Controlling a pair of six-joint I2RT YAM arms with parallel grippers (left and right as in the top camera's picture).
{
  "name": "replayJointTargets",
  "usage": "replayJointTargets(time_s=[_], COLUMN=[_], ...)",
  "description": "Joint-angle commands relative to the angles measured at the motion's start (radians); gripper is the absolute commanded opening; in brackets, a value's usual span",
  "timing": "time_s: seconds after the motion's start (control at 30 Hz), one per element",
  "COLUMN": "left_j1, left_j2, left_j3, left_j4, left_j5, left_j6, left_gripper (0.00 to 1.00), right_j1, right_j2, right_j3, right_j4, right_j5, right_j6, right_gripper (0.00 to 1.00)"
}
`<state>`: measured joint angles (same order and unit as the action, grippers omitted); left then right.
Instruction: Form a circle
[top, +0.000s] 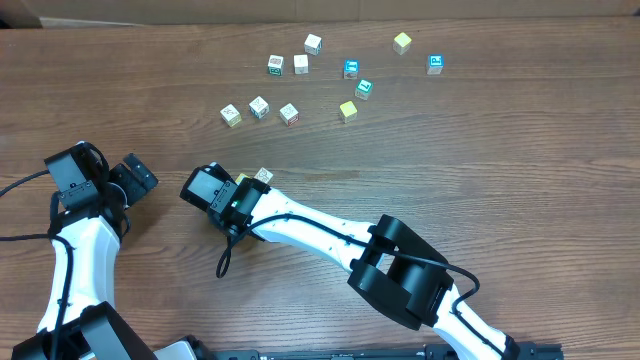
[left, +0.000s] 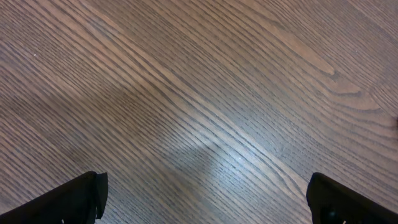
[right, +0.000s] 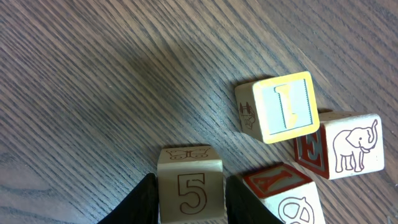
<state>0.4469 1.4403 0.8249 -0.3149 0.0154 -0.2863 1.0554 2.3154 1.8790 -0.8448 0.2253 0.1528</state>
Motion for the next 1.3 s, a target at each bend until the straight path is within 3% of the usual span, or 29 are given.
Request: replayJointTargets(time_s=[0.0,1.27], left_j1=[0.003,0.003], left_j2=[-0.015,-0.015], left_j3=[-0.002,-0.002], left_j4=[0.001,0.001], left_j5=[0.003,0.003], left_j6=[-0.009,-0.009], left_gripper=[1.00,1.00], right_j1=[-0.005,-0.018], right_j2=[0.004,0.004], right_j3=[-0.006,0.019], right_j4=[0.006,0.027], right_j5=[0.011,0.010], right_j6=[-0.001,-0.001], right_gripper=[0.32,0.34])
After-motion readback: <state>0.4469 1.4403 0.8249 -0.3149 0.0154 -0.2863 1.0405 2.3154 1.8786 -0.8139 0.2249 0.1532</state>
